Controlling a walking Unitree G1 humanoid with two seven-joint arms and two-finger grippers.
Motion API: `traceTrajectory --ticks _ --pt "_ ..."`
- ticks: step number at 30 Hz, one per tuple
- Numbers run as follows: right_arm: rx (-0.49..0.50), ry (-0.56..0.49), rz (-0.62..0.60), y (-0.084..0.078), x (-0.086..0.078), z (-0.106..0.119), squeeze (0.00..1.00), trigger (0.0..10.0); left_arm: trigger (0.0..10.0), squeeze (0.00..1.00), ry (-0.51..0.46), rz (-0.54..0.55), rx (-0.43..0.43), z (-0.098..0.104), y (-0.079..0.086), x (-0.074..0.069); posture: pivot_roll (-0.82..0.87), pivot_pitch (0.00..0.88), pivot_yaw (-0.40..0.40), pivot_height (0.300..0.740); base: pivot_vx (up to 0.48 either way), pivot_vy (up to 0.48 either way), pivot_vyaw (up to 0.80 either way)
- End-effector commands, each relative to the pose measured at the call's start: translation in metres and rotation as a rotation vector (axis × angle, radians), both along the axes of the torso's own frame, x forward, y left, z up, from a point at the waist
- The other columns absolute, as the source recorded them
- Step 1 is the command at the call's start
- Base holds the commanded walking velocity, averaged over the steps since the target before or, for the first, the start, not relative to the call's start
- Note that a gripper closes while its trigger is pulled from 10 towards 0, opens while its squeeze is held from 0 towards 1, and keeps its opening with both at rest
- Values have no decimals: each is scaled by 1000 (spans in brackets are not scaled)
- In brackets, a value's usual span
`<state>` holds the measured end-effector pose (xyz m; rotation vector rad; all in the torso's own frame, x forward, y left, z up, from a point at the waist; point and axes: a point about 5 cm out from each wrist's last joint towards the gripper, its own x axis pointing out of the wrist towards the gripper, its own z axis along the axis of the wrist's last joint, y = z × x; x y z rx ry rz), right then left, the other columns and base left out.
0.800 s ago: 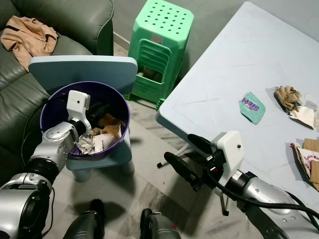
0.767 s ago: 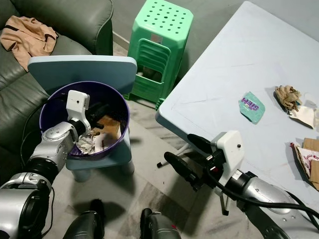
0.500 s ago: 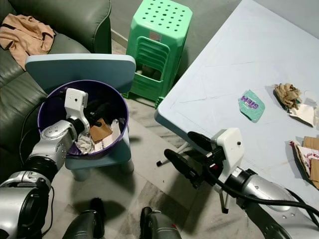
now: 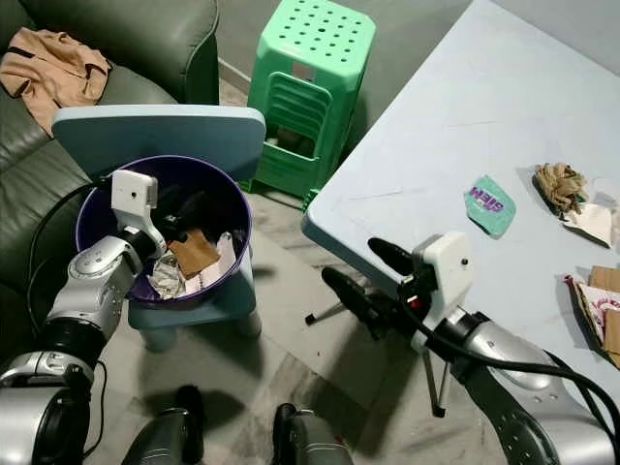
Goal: Picking trash to rubbish bin
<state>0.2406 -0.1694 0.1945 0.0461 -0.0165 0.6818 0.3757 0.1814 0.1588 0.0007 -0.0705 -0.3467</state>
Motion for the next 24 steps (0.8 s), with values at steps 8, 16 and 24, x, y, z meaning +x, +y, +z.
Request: traceTrajectory --ticks 8,16,24 --pt "24 -28 -108 -3 21 -11 0 10000 10000 0 -66 52 -29 10 -8 -16 15 231 -145 740 0 0 0" --pt "64 -95 -292 -11 43 -13 0 10000 10000 0 -88 102 -88 21 -14 -31 47 160 -113 740 0 0 0" --pt "80 -151 -412 -17 53 -15 0 10000 10000 0 -96 116 -109 28 -24 -37 55 91 -92 740 0 0 0"
